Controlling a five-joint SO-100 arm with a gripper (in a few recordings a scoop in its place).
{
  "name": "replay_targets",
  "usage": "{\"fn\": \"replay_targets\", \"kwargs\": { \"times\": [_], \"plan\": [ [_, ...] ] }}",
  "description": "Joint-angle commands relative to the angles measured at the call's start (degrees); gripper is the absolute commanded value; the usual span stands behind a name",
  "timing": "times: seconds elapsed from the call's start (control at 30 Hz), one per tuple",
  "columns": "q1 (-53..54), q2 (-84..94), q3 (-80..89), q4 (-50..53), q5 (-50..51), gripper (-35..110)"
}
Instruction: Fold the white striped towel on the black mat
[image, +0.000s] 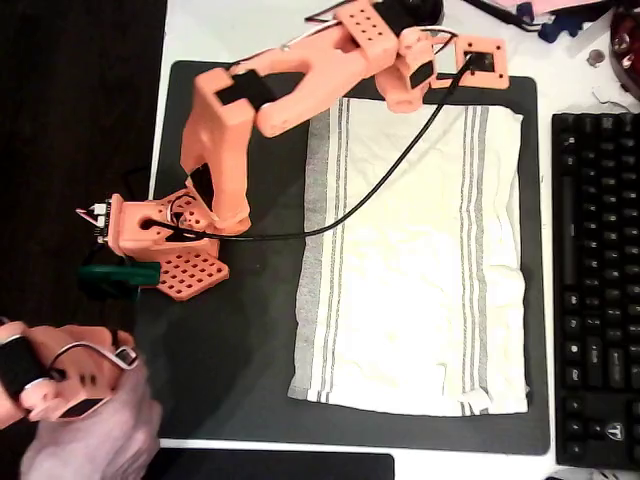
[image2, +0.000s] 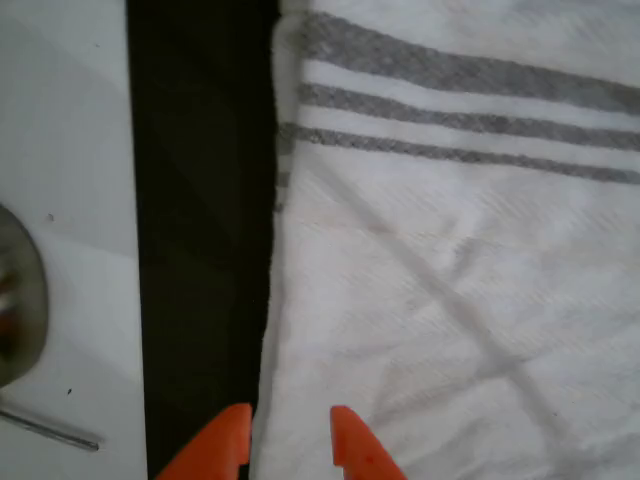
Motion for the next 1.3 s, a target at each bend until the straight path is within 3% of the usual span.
{"fn": "replay_targets", "kwargs": {
  "times": [0.0,0.37,0.67,0.9,1.07,1.27],
  "plan": [
    [-0.7,-1.76,-4.04,0.88,0.18,13],
    [-0.44,-9.93,-8.09,2.29,1.32,13],
    [-1.14,-9.58,-7.03,2.72,1.32,0],
    [-0.79,-7.03,-6.68,3.96,1.23,0],
    [-1.32,-6.86,-9.05,4.66,2.46,13],
    [-1.32,-9.23,-8.88,3.96,1.93,16]
  ]
}}
